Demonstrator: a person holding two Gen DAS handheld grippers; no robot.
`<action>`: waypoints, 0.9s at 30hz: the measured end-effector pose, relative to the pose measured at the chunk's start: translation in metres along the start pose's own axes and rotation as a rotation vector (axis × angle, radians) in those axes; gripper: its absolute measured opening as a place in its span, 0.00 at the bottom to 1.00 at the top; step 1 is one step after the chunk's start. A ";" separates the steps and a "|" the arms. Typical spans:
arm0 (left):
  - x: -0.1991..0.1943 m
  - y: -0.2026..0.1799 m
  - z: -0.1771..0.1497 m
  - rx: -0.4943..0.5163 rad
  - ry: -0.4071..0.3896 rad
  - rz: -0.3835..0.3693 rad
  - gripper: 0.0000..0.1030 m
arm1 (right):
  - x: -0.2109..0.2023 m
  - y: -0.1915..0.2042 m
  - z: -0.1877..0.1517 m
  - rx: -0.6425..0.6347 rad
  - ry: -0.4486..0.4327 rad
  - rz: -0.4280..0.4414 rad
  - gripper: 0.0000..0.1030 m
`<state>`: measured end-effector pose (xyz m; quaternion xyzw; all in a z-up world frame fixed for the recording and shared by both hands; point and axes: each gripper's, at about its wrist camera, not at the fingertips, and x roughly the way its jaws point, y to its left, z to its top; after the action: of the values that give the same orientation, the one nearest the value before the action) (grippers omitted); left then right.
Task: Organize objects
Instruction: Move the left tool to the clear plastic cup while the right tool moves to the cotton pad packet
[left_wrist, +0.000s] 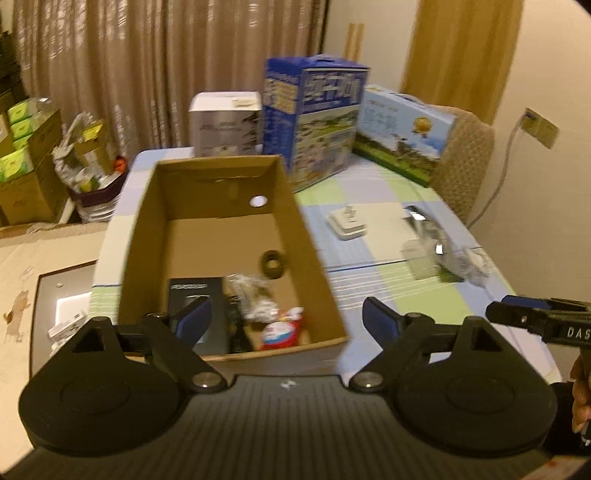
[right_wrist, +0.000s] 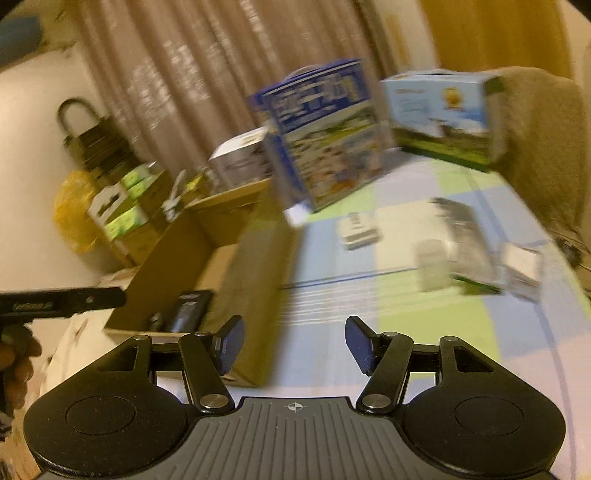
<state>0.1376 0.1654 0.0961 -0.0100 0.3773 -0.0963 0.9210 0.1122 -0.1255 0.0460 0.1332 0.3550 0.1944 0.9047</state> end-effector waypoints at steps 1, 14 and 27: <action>0.000 -0.008 0.001 0.010 -0.002 -0.007 0.85 | -0.010 -0.009 0.001 0.012 -0.013 -0.016 0.56; 0.025 -0.104 0.012 0.097 -0.025 -0.066 0.99 | -0.076 -0.088 0.010 0.106 -0.115 -0.174 0.56; 0.090 -0.156 0.019 0.110 0.018 -0.048 0.99 | -0.049 -0.146 0.026 0.106 -0.062 -0.241 0.56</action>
<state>0.1876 -0.0054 0.0616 0.0326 0.3792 -0.1392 0.9142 0.1349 -0.2803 0.0381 0.1433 0.3501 0.0610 0.9237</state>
